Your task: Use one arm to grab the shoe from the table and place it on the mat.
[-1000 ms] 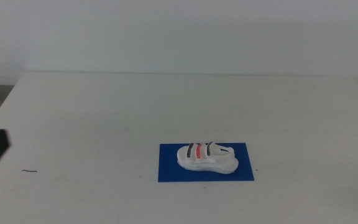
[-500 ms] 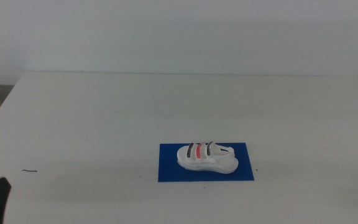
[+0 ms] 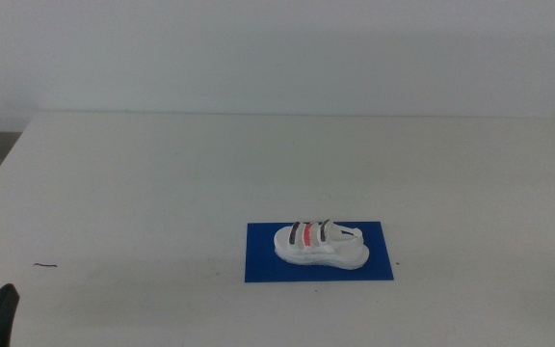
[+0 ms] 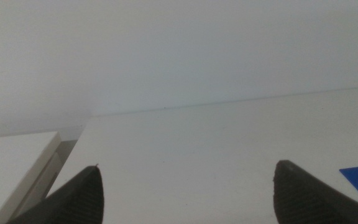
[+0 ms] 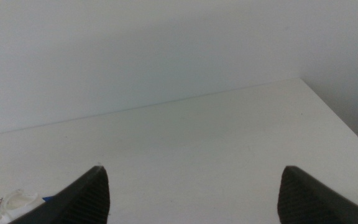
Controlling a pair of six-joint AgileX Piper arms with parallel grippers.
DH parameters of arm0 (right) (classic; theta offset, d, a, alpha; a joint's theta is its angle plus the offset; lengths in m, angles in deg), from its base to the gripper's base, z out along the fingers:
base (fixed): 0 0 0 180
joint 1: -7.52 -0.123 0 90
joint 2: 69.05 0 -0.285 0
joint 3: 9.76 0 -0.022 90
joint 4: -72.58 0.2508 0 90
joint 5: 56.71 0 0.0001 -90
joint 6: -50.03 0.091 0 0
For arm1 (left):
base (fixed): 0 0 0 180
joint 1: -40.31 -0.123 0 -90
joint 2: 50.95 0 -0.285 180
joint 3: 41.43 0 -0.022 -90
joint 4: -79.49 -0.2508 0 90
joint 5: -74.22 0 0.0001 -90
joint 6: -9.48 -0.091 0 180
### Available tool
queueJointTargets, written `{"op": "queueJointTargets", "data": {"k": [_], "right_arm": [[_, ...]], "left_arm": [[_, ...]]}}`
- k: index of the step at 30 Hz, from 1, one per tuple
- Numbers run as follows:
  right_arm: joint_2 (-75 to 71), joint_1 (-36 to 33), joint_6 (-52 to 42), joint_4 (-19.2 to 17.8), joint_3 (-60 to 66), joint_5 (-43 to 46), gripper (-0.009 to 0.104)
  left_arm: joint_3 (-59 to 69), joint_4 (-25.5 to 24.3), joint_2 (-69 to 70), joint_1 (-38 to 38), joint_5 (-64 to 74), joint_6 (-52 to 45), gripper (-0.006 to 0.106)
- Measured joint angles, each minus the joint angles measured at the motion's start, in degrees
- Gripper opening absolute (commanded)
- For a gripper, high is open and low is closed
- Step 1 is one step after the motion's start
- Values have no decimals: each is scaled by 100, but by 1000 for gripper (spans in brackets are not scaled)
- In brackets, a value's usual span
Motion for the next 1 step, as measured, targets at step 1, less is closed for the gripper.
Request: {"op": "queueJointTargets", "data": {"k": [1], "right_arm": [[0, 0, 0, 0, 0, 0, 79]], "left_arm": [[0, -10, 0, 0, -5, 0, 93]]}}
